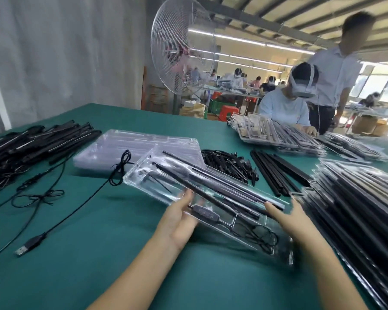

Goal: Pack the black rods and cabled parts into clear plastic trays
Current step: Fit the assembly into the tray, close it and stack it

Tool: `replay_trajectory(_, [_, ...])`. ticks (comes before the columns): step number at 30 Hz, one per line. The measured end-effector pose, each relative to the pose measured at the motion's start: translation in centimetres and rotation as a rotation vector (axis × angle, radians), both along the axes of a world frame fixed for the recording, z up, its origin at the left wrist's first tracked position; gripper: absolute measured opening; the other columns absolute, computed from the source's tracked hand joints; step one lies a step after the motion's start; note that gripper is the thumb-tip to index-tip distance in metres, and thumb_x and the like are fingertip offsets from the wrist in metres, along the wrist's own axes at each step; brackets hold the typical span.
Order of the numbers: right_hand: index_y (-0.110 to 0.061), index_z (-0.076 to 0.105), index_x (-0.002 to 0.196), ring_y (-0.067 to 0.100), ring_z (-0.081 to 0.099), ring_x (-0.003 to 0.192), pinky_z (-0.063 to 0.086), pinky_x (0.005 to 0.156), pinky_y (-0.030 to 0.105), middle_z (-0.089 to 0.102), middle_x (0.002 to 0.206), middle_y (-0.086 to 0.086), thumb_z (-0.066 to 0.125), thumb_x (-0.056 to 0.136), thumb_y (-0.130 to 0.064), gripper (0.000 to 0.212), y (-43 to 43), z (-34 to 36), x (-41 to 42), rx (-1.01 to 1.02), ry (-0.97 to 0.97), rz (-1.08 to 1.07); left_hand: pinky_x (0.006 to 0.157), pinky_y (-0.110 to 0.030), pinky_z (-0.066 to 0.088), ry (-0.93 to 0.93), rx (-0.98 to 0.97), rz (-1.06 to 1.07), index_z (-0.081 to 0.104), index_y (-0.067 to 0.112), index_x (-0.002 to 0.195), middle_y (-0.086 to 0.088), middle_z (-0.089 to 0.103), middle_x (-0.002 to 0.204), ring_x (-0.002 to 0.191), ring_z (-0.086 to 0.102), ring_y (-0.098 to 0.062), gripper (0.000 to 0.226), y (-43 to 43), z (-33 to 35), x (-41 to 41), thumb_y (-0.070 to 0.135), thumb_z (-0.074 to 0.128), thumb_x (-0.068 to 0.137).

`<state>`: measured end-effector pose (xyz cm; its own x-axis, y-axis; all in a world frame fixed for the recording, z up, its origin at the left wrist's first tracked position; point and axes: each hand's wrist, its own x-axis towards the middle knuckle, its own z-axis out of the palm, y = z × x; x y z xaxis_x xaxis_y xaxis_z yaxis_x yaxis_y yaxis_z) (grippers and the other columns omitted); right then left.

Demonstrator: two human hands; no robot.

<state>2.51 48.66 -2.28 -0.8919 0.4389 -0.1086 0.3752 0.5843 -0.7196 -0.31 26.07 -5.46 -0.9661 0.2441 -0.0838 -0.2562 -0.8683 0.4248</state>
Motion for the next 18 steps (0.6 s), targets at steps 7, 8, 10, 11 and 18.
replay_trajectory(7, [-0.004, 0.061, 0.110, 0.028, 0.070, 0.077, 0.052, 0.072, 0.038, 0.072, 0.096, 0.016, 0.056, 0.085, -0.031, 0.037, -0.5, 0.1, 0.9, -0.913, 0.176, 0.176, 0.088, -0.042, 0.049, 0.044, -0.002, -0.040, 0.063, 0.007, 0.091, -0.012, 0.064, 0.097, 0.090, 0.065, -0.025, 0.019, -1.9, 1.0, -0.4, 0.023, 0.057, 0.080])
replay_trajectory(8, [-0.001, 0.061, 0.108, 0.027, 0.071, 0.072, 0.055, 0.067, 0.037, 0.072, 0.093, 0.017, 0.053, 0.089, -0.025, 0.032, -0.5, 0.3, 0.8, -0.939, 0.222, 0.176, 0.086, -0.041, 0.050, 0.047, -0.145, -0.126, 0.065, 0.007, 0.088, -0.014, 0.063, 0.096, 0.090, 0.065, -0.025, 0.029, -2.6, 1.1, -0.3, 0.033, 0.054, 0.085])
replay_trajectory(10, [0.002, 0.061, 0.106, 0.027, 0.071, 0.066, 0.057, 0.055, 0.031, 0.072, 0.087, 0.021, 0.051, 0.091, -0.018, 0.027, -0.1, 0.8, 0.7, -0.963, 0.301, 0.168, 0.086, -0.043, 0.052, 0.056, -0.568, -0.426, 0.062, 0.003, 0.104, -0.018, 0.066, 0.103, 0.102, 0.063, -0.030, 0.057, -4.8, 1.9, -0.1, 0.054, 0.041, 0.089])
replay_trajectory(11, [0.001, 0.062, 0.106, 0.027, 0.070, 0.064, 0.056, 0.051, 0.029, 0.072, 0.086, 0.022, 0.051, 0.091, -0.017, 0.026, 0.3, 1.0, 0.8, -0.951, 0.320, 0.176, 0.084, -0.042, 0.053, 0.086, -0.811, -0.621, 0.056, 0.002, 0.116, -0.019, 0.067, 0.107, 0.107, 0.062, -0.031, 0.069, -6.2, 2.6, 0.0, 0.061, 0.037, 0.085])
replay_trajectory(18, [-0.002, 0.067, 0.096, 0.024, 0.066, 0.055, 0.052, 0.044, 0.025, 0.072, 0.081, 0.020, 0.059, 0.074, -0.022, 0.031, 2.1, 4.2, 0.9, -0.733, 0.379, 0.282, 0.093, -0.019, 0.046, 0.741, -1.822, -0.072, 0.059, 0.038, 0.115, 0.028, 0.061, 0.114, 0.104, 0.058, 0.007, 0.062, -12.3, 12.8, 0.1, 0.069, 0.058, 0.061])
